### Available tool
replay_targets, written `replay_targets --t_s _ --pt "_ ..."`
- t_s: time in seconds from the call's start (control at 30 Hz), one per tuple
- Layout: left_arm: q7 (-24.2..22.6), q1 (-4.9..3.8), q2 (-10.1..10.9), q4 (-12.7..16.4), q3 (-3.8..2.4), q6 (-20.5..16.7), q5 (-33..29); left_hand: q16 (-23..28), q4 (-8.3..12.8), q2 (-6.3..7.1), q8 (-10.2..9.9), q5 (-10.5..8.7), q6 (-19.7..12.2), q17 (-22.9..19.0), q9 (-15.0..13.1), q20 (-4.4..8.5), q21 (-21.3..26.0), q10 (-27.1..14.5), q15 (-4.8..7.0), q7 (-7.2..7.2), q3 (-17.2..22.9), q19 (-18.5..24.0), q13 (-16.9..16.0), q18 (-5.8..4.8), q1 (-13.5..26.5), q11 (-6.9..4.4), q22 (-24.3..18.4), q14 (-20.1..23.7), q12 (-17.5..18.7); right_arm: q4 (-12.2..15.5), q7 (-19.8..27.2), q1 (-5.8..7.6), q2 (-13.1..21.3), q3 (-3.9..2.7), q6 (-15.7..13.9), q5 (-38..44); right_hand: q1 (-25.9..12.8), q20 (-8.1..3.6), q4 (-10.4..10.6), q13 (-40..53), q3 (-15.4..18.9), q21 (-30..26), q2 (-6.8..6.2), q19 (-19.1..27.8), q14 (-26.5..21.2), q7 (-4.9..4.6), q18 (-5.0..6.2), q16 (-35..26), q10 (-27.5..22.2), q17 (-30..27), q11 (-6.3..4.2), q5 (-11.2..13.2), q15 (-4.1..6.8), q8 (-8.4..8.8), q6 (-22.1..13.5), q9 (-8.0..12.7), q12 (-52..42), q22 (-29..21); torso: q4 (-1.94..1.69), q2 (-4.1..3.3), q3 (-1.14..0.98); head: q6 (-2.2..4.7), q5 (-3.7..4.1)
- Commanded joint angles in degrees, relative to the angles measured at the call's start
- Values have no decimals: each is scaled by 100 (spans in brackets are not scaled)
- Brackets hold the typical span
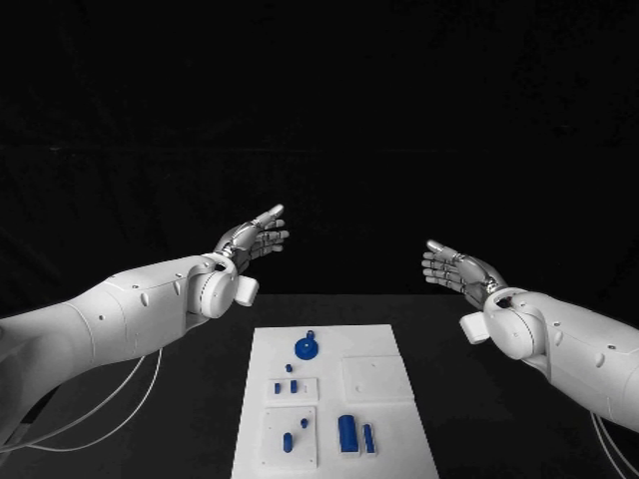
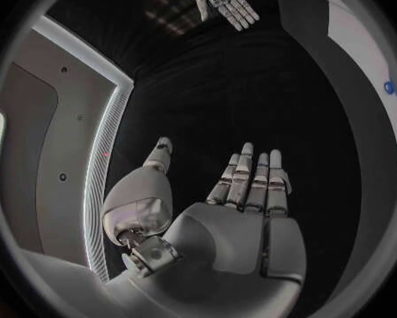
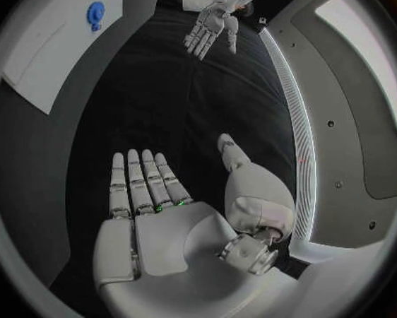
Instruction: Assemble the parts on the task board
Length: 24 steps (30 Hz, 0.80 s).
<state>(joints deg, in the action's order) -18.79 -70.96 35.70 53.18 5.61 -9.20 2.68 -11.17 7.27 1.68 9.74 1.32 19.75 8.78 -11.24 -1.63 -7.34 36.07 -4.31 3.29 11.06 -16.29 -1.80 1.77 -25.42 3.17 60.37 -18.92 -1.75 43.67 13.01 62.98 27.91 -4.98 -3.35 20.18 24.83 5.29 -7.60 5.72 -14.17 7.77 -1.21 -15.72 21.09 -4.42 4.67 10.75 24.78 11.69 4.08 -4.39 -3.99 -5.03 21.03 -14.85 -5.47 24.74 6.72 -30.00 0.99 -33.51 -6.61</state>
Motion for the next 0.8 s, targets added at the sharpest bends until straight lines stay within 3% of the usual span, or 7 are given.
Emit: replay_targets --t_s 0.03,0.07,0.23,0.37,0.47,0.63,0.8 --pt "-98 65 48 234 -34 -276 -15 1117 -727 -168 -974 -132 -1975 -878 1124 163 734 -3607 431 -329 -1106 1629 180 -177 2542 -317 -1967 1892 175 231 112 -18 70 21 -244 -119 -2483 -529 760 -572 1417 -777 121 1572 -2109 442 -467 -1075 -2478 -1169 -408 439 399 503 -2103 1485 547 -2474 -137 -27 -20 -19 131" --pt "-124 91 70 324 -48 -359 -22 1117 -727 -168 -974 -132 -1975 -878 1124 163 734 -3607 431 -329 -1106 1629 180 -177 2542 -317 -6037 1892 175 321 144 -23 103 31 -322 -158 -2483 -529 760 -572 1417 -777 121 1572 -2109 442 -467 -1075 -2478 -1169 -408 439 399 503 -2103 1485 547 -2474 -181 -35 -26 -25 175" --pt "-326 295 241 1015 -154 -1005 -73 1117 -727 -168 -974 -132 -1975 -878 1124 163 734 -3607 431 -329 -1106 1629 180 -177 2542 -317 -6037 1892 175 1013 391 -65 356 106 -925 -456 -2483 -529 760 -572 1417 -777 121 1572 -2109 442 -467 -1075 -2478 -1169 -408 439 399 503 -2103 1485 547 -2474 -481 -85 -71 -63 472" --pt "-527 500 413 1709 -260 -1653 -124 1117 -727 -168 -974 -132 -1975 -878 1124 163 734 -3607 431 -329 -1106 1629 180 -177 2542 -317 -6037 1892 175 1707 638 -107 610 181 -1530 -756 -2483 -529 760 -572 1417 -777 121 1572 -2109 442 -467 -1075 -2478 -1169 -408 439 399 503 -2103 1485 547 -2474 -621 -109 -92 -80 611" --pt "-709 684 567 2333 -355 -2236 -169 1117 -727 -168 -974 -132 -1975 -878 1124 163 734 -3607 431 -329 -1106 1629 180 -177 2542 -317 -6037 1892 175 2332 860 -144 839 249 -2075 -1026 -2483 -529 760 -572 1417 -777 121 1572 -2109 442 -467 -1075 -2478 -1169 -408 439 399 503 -2103 1485 547 -2474 -670 -117 -99 -87 660" --pt "-937 914 760 3116 -475 -2967 -227 1117 -727 -168 -974 -132 -1975 -878 1124 163 734 -3607 431 -329 -1106 1629 180 -177 2542 -317 -6037 1892 175 3311 1209 -203 1197 355 -2928 -1449 -2483 -529 760 -572 1417 -777 121 1572 -2109 442 -467 -1075 -2478 -1169 -408 439 399 503 -2103 1485 547 -2474 -672 -118 -99 -87 661" --pt "-1060 1040 865 3540 -540 -3364 -258 1117 -727 -168 -974 -132 -1975 -878 1124 163 734 -3607 431 -329 -1106 1629 180 -177 2542 -317 -6037 1892 175 4037 1468 -247 1462 434 -3561 -1762 -2483 -529 760 -572 1417 -777 121 1572 -2109 442 -467 -1075 -2478 -1169 -408 439 399 503 -2103 1485 547 -2474 -672 -118 -99 -87 661"
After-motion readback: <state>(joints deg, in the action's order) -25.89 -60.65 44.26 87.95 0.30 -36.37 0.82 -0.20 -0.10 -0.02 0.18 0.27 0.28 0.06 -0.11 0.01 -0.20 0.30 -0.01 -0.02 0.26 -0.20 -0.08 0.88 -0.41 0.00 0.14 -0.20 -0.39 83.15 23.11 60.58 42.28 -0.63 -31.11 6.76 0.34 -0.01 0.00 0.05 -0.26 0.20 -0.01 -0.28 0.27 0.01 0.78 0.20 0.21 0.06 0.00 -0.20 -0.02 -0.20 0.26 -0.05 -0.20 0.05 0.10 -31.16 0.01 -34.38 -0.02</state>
